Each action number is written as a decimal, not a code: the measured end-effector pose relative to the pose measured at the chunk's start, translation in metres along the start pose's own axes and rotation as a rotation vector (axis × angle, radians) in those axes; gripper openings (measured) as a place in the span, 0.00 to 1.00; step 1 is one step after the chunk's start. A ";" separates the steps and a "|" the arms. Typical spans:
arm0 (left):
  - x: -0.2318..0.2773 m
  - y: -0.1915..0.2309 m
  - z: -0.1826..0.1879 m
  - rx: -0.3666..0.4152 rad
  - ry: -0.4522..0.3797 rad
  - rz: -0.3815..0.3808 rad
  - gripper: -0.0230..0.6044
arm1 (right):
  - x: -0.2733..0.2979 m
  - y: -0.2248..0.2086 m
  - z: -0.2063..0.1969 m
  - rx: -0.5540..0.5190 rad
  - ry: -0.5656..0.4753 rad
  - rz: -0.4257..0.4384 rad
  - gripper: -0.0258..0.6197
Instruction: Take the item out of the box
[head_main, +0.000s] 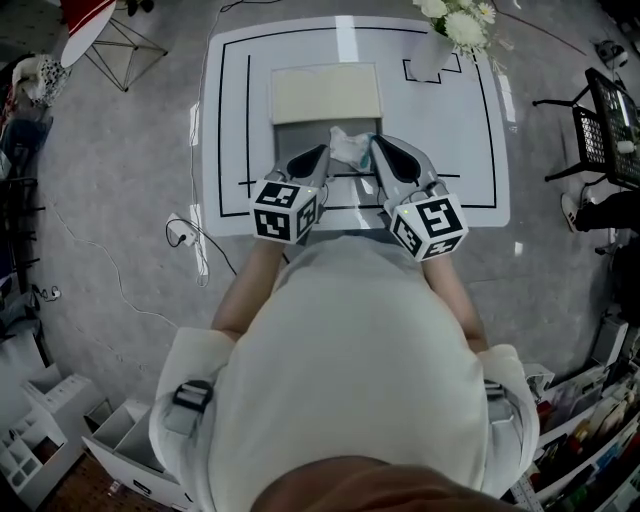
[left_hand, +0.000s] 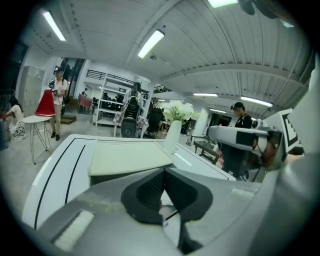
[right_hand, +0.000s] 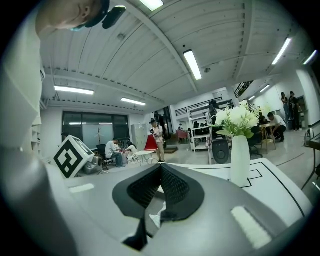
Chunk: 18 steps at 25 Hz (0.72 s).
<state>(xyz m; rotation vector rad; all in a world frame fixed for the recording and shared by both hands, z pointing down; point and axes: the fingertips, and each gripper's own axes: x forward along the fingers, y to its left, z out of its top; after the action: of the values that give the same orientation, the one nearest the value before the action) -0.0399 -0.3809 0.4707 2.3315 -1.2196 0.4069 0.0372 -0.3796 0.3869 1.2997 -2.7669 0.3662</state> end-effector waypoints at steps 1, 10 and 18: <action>0.004 0.002 0.001 -0.002 0.007 0.000 0.04 | 0.003 -0.004 0.000 0.002 0.003 0.001 0.04; 0.040 0.005 0.000 0.083 0.189 -0.042 0.04 | 0.023 -0.027 0.000 0.009 0.022 0.018 0.04; 0.059 -0.002 -0.015 0.183 0.359 -0.128 0.16 | 0.026 -0.038 -0.002 0.020 0.025 0.017 0.04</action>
<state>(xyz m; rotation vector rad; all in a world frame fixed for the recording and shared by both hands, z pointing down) -0.0053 -0.4127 0.5098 2.3364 -0.8893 0.8797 0.0497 -0.4224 0.3999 1.2669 -2.7626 0.4095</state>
